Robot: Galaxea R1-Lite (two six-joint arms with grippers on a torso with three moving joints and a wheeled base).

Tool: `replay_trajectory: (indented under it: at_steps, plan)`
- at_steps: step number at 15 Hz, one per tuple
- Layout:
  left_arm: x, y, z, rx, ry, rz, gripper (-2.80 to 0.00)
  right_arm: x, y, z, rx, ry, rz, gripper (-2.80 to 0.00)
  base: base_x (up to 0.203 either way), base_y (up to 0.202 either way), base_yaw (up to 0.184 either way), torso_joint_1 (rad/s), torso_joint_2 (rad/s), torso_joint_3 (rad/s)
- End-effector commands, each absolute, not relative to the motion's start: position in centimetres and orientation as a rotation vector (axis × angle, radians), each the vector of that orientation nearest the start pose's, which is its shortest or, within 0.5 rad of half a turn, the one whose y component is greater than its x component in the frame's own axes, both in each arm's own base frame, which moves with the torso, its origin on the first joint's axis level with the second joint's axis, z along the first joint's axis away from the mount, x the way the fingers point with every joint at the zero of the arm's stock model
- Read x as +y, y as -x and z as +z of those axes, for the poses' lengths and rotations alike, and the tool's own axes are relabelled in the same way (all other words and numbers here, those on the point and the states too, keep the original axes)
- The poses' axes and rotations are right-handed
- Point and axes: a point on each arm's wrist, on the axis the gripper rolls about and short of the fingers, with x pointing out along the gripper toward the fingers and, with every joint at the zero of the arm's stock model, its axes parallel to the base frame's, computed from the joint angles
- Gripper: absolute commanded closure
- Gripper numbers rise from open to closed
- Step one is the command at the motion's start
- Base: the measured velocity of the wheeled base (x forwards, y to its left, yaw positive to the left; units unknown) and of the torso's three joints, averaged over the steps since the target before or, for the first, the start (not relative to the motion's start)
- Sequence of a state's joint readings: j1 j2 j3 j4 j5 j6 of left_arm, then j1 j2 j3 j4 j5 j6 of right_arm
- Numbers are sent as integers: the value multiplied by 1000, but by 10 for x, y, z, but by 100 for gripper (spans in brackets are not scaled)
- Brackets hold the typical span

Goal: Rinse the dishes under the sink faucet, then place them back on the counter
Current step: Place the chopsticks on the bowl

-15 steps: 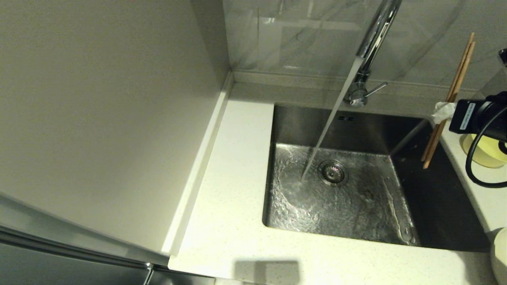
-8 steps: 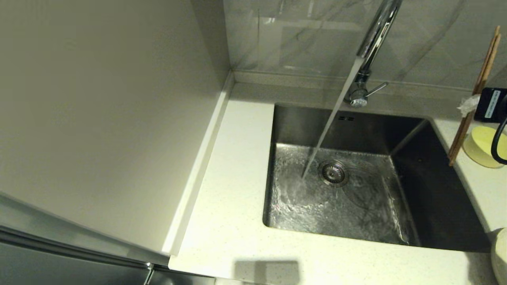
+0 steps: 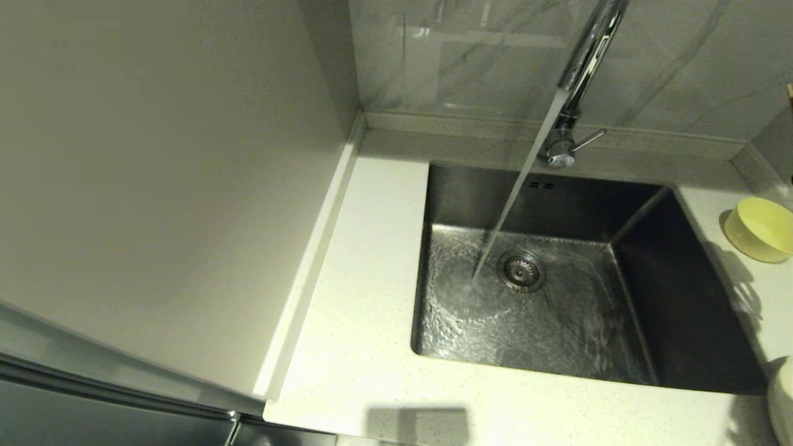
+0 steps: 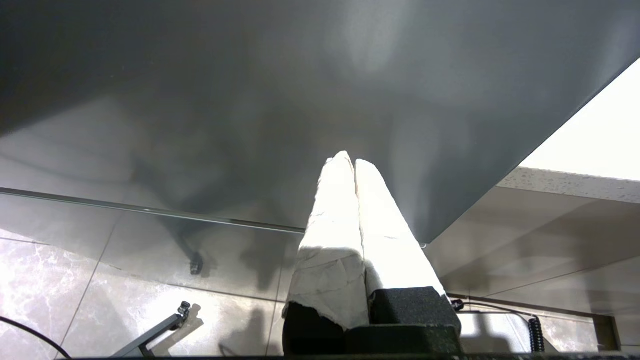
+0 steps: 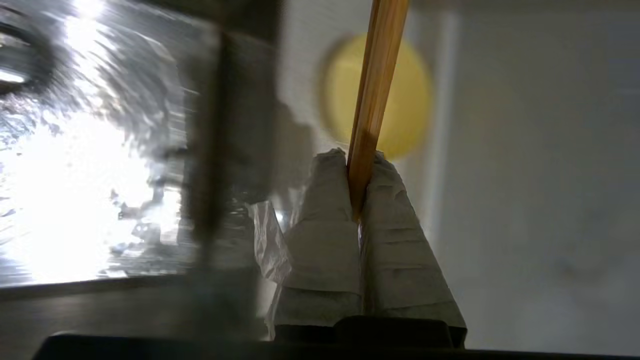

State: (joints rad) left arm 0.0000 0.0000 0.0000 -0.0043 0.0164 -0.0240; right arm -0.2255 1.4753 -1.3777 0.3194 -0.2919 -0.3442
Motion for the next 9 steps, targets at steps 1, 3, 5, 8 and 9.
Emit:
replay_trajectory:
  at_steps: [1,3,5,8,9]
  plan:
    - [0,23,76,-6,25,17,0,-68,-257,303,581,428,-498,0,0,0,0,0,0,0]
    - [0,23,76,-6,25,17,0,-73,-275,293,596,474,-531,0,0,0,0,0,0,0]
    - [0,23,76,-6,25,17,0,-78,-295,283,596,507,-556,0,0,0,0,0,0,0]
    - [0,23,76,-6,25,17,0,-86,-321,272,615,544,-633,0,0,0,0,0,0,0]
    - [0,23,76,-6,25,17,0,-88,-329,270,620,549,-662,0,0,0,0,0,0,0]
